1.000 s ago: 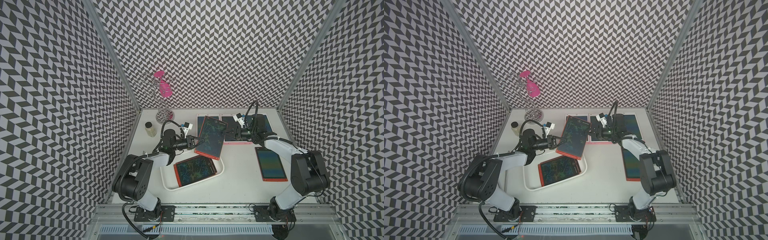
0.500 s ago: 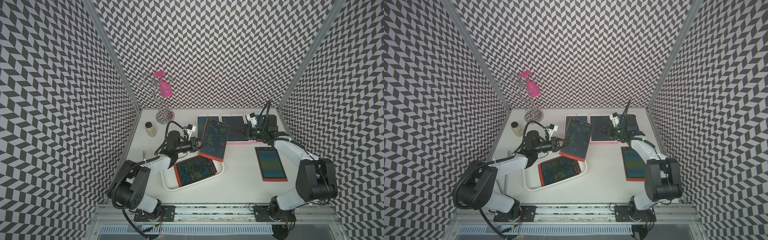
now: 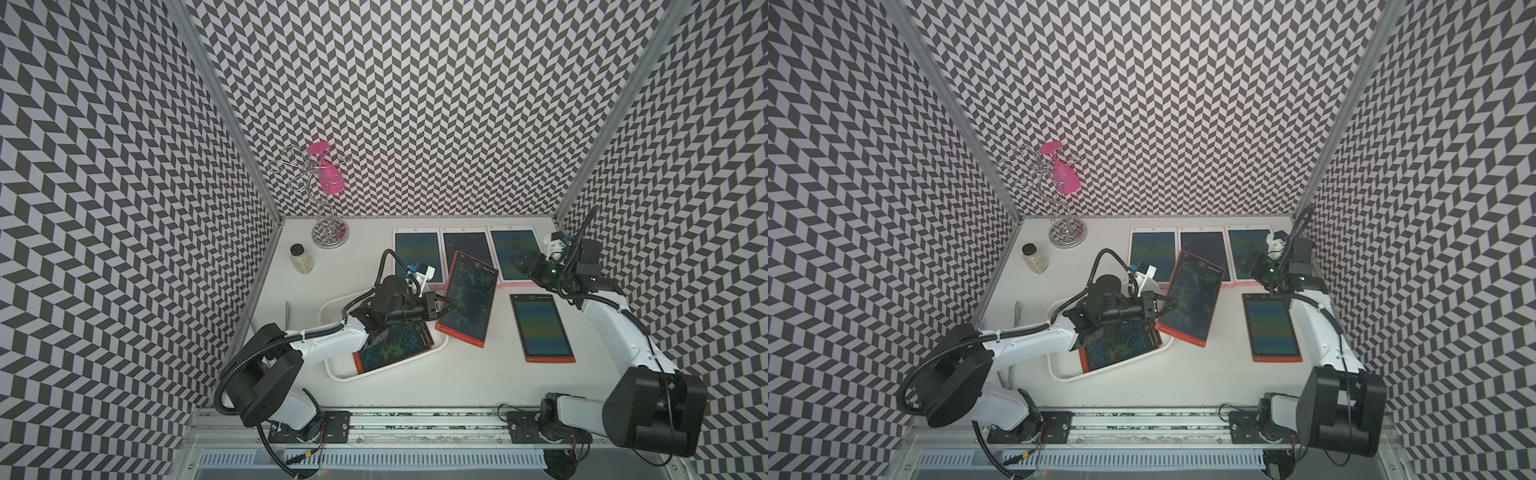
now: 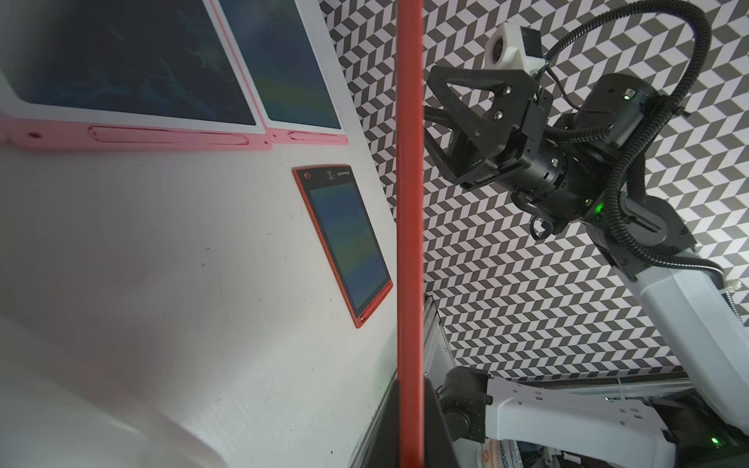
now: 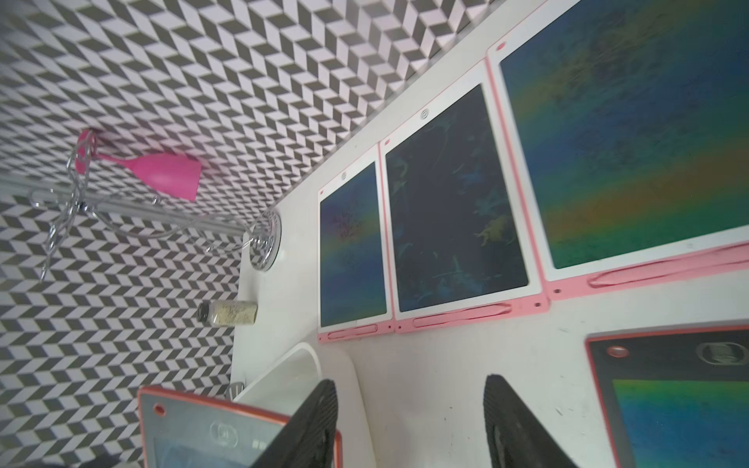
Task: Take out the writing tablet from the storage box
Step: Place the writing tablet at the center of the board.
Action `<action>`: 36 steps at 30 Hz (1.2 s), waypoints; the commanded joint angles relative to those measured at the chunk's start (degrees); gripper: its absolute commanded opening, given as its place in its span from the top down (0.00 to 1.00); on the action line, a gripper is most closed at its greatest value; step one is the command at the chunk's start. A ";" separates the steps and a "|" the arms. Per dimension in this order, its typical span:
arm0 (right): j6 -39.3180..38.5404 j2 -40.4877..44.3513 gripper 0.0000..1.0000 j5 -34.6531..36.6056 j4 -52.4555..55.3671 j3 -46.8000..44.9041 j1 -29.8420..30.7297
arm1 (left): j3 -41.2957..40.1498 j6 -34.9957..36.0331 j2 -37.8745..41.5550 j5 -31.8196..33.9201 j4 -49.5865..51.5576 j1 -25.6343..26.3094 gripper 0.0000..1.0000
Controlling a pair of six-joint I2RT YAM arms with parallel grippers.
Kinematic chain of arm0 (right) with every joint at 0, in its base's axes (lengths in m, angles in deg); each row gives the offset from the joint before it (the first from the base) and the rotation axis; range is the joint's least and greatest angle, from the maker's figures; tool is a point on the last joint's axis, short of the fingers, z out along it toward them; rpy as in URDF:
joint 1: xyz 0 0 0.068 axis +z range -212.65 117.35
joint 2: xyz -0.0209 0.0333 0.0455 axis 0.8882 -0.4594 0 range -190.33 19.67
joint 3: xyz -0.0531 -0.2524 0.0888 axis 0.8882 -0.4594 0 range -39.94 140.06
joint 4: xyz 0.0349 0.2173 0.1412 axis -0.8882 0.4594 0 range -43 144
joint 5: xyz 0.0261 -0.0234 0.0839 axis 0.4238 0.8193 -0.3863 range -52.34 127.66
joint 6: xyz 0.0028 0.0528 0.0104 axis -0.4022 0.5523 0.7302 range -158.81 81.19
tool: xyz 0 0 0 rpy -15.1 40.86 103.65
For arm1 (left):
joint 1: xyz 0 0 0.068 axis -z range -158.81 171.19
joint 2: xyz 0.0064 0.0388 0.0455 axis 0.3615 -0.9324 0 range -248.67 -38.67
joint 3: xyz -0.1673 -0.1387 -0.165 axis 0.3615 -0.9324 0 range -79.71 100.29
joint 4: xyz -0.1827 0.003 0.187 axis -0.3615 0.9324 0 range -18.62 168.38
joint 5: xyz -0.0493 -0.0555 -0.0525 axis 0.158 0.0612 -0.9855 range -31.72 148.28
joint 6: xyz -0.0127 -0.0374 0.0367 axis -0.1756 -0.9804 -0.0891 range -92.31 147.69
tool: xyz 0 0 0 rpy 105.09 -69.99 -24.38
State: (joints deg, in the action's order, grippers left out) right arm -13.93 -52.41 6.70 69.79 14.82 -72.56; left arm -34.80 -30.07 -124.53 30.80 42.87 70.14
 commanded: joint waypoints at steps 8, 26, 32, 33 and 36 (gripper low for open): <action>1.22 5.57 0.41 2.05 -1.79 -4.66 -3.97 | 5.63 -4.66 -11.88 14.89 -4.01 10.80 1.00; 0.64 5.33 0.41 -1.29 -3.84 -6.51 -4.41 | 6.46 -13.18 -18.44 25.59 -2.14 14.43 1.00; 0.30 4.68 0.41 -2.41 -4.33 -6.75 -4.38 | 8.93 -14.23 -21.40 26.16 -0.47 14.51 1.00; 0.26 4.75 0.41 -2.42 -4.46 -6.82 -4.40 | 9.23 -14.15 -21.70 26.30 -0.42 14.51 1.00; 0.15 4.77 0.41 -2.69 -4.56 -6.81 -4.39 | 9.97 -14.14 -22.51 26.86 0.32 14.51 1.00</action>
State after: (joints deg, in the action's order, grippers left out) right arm -12.92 -47.45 4.91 67.93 8.57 -76.47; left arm -26.28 -43.86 -146.28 55.54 42.71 84.52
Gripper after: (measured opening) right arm 0.591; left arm 0.057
